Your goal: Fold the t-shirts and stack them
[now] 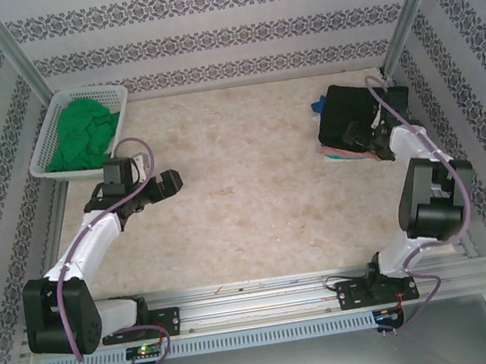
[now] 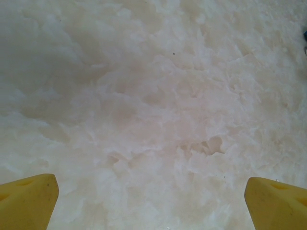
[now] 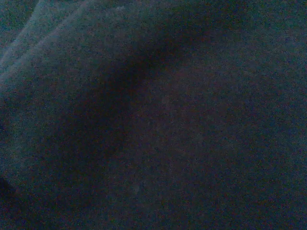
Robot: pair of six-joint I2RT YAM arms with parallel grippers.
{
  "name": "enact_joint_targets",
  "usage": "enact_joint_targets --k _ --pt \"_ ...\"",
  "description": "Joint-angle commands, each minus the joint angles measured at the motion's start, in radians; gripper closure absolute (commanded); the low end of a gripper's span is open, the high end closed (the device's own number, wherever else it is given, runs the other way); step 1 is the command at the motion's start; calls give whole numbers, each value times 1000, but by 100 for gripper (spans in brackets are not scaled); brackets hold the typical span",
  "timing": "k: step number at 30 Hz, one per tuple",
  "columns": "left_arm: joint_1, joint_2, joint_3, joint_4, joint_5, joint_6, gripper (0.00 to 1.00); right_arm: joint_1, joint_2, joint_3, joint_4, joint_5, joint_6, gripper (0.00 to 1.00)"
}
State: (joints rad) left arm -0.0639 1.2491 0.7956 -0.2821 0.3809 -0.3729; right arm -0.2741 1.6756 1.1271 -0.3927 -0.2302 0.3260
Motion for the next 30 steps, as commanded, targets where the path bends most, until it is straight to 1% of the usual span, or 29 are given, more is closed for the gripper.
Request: enact_joint_targets --k 1,4,6,8,10,11,13,14,15,17,18,20,21,22,23,24,26,27,28,29,30 --pt "23 -37 -24 -3 5 24 0 -18 70 54 42 -58 -116 11" --pt "38 -54 -30 -7 9 25 0 -9 113 112 22 -95 -119 11" --pt "44 -63 -29 -12 4 29 0 17 90 109 11 -62 -129 11" --pt "50 -74 -29 -18 -14 34 0 45 31 74 -20 1 -129 8" --pt "52 -81 -26 -31 -33 39 0 65 -73 2 -41 58 -108 5" --pt "54 -87 -26 -35 -50 42 0 79 -150 -59 -31 78 -90 3" --pt "61 -100 -36 -33 -106 43 0 118 -310 -190 26 109 -82 2" --pt "64 -110 -47 -26 -154 42 0 149 -398 -254 55 178 -76 2" --pt "67 -120 -63 -12 -220 41 0 184 -481 -320 102 251 -77 2" --pt "74 -143 -104 23 -359 40 0 233 -609 -437 192 343 -97 2" --pt "77 -155 -131 43 -429 56 0 244 -666 -509 273 373 -107 2" --pt "80 -178 -209 152 -464 151 0 249 -742 -663 483 319 -177 2" --pt "80 -188 -261 233 -464 204 0 250 -756 -740 610 314 -190 2" --pt "79 -191 -304 308 -466 238 0 252 -754 -800 710 266 -226 2" --pt "80 -187 -344 386 -476 258 0 256 -734 -843 784 205 -286 2" --pt "81 -176 -385 466 -481 280 0 257 -699 -853 828 198 -290 2" --pt "82 -131 -462 638 -458 343 0 257 -594 -835 866 249 -271 2" --pt "86 -109 -435 612 -460 336 0 257 -533 -811 885 279 -248 2" --pt "90 -79 -416 593 -457 337 0 259 -492 -754 837 282 -241 2" --pt "95 -51 -411 637 -441 346 0 259 -444 -723 844 284 -236 2" --pt "103 -24 -410 683 -414 349 0 259 -398 -705 890 288 -227 2"
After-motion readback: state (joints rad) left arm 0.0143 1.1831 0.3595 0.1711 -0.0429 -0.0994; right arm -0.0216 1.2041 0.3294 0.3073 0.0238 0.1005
